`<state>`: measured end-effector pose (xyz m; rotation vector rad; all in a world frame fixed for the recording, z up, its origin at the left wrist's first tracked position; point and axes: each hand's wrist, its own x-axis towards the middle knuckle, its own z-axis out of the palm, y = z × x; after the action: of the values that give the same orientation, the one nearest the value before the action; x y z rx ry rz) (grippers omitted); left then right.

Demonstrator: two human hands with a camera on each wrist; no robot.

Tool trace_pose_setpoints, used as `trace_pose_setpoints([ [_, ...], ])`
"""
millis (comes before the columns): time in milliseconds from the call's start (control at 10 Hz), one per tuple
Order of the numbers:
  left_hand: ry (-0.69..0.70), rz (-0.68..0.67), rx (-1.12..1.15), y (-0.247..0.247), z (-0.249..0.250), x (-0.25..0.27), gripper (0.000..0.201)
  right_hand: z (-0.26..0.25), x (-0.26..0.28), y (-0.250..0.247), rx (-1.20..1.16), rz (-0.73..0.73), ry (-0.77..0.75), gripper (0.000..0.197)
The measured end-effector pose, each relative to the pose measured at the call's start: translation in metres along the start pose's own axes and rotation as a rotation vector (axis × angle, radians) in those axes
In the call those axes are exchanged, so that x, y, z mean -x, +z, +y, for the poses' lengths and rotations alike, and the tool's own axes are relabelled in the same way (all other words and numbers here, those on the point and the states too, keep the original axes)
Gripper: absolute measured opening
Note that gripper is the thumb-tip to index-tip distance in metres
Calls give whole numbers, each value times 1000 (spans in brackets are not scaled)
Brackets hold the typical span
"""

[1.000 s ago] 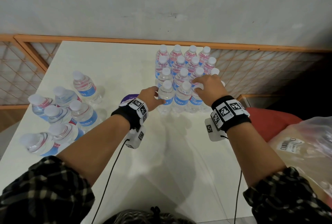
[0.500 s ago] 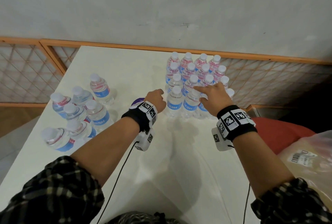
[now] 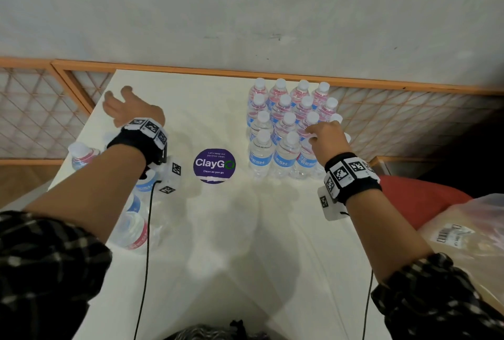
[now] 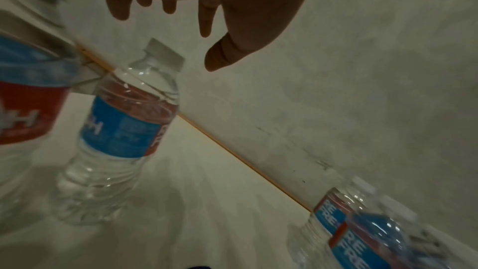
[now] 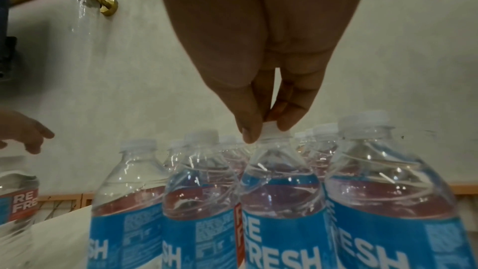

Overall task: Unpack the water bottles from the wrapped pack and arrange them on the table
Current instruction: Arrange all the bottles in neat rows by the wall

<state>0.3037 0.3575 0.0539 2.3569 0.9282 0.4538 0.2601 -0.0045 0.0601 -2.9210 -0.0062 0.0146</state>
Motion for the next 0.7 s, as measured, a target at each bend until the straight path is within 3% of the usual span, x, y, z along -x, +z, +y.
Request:
trace_pose_setpoints([
  [200, -2, -469, -529, 4, -21, -11, 34, -3, -5, -5, -55, 13, 17, 34],
  [300, 163, -523, -626, 9, -21, -18, 43, -4, -4, -4, -78, 23, 14, 32],
  [400, 58, -482, -268, -7, 5, 1, 36, -5, -1, -4, -92, 41, 13, 31],
  [500, 141, -516, -238, -10, 9, 8, 31, -6, 9, 0, -144, 149, 10, 36],
  [600, 248, -654, -243, -17, 18, 32, 29, -18, 29, 11, -277, 250, -44, 36],
  [700, 379, -776, -278, -20, 26, 67, 29, -39, 54, 27, -371, 133, -172, 29],
])
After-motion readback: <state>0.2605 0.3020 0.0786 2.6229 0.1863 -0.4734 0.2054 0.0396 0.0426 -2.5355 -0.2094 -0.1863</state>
